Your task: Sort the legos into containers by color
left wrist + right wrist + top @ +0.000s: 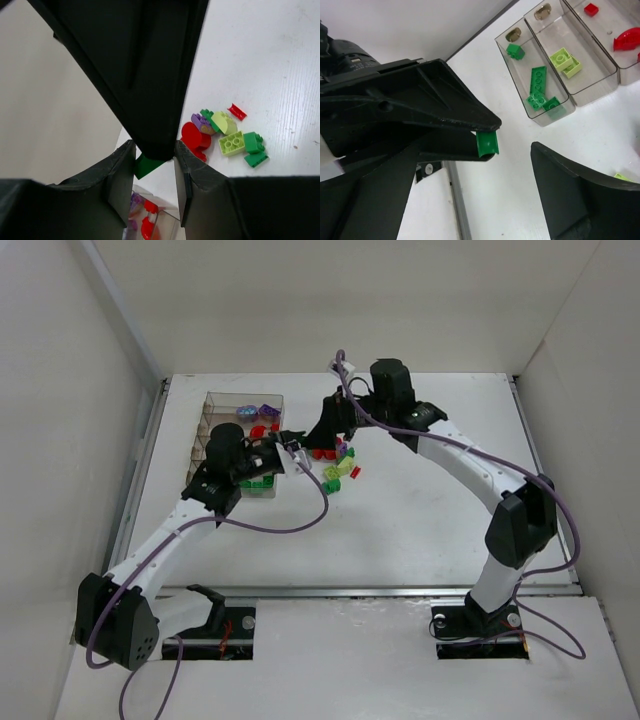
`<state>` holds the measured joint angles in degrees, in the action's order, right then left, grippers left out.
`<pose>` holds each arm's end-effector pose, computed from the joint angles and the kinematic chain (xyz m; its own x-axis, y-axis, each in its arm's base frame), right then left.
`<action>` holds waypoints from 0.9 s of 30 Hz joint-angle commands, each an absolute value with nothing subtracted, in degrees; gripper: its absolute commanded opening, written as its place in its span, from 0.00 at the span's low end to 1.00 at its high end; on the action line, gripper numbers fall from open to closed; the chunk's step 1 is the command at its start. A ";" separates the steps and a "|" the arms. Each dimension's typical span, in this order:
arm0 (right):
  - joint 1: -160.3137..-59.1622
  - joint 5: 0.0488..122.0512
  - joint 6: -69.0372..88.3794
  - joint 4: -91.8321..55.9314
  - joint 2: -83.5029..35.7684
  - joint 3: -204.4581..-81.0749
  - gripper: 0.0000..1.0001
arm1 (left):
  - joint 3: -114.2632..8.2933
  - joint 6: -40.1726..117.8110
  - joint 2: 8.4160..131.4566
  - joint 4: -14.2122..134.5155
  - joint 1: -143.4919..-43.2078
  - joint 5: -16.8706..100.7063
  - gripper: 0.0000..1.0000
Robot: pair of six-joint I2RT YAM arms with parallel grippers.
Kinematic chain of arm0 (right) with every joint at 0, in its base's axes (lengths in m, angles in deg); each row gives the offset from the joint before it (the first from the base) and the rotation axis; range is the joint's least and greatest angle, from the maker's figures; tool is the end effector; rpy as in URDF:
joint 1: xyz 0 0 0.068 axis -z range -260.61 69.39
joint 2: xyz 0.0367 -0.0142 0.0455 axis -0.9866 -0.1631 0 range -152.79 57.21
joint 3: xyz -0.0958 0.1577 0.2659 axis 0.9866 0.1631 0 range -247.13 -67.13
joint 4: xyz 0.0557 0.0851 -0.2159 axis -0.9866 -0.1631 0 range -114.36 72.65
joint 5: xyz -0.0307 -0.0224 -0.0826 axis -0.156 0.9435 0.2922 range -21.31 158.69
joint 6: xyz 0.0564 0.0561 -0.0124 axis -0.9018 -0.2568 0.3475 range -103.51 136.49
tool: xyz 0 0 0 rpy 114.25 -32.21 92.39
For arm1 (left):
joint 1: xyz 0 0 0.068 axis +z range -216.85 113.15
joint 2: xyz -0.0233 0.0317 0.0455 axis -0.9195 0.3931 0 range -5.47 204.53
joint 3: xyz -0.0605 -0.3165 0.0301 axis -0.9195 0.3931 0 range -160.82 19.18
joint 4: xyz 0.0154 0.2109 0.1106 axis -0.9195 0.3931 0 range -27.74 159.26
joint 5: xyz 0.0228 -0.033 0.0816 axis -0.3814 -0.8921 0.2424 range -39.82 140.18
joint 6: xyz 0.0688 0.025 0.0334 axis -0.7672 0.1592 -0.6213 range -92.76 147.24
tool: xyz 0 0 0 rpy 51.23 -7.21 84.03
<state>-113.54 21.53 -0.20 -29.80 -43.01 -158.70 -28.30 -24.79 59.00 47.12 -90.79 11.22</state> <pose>0.3218 0.2691 0.4071 -0.5604 -0.1304 -0.8179 -0.8173 0.2467 0.5207 0.2016 -0.1375 0.3878 0.6833 0.3672 -0.6310 0.5708 0.2701 0.7754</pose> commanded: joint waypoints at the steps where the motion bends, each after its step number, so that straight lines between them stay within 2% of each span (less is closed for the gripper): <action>1: -111.82 19.64 -1.71 -27.46 -43.25 -161.44 1.00 | -29.33 -25.58 58.60 50.55 -90.84 13.61 0.00; 4: -111.20 21.31 -2.93 -27.46 -43.25 -160.82 1.00 | -28.10 -21.73 58.60 51.96 -89.63 18.70 0.00; 11: -108.47 28.61 -5.05 -27.46 -42.72 -156.96 1.00 | -27.21 -10.48 64.74 59.07 -77.85 29.78 0.00; 18: -108.47 29.14 -5.05 -27.46 -43.77 -156.43 1.00 | -23.80 -13.98 68.61 57.69 -70.89 32.42 0.00; 19: -108.47 29.14 -5.05 -27.46 -43.77 -156.43 1.00 | -23.79 -13.98 69.14 57.16 -70.89 33.12 0.07; 23: -108.47 29.14 -4.52 -27.98 -43.77 -155.90 1.00 | -23.18 -15.65 69.15 57.16 -70.37 33.66 0.43; 24: -108.47 29.14 -4.00 -27.99 -43.25 -155.90 1.00 | -23.18 -15.65 69.15 57.16 -70.37 33.05 0.70; 26: -108.47 29.66 -3.38 -28.69 -42.72 -155.29 1.00 | -23.70 -13.91 69.15 56.29 -70.37 33.04 0.87; 27: -108.47 30.19 -3.38 -28.69 -42.72 -155.29 1.00 | -23.71 -13.89 69.15 56.28 -70.37 33.04 0.87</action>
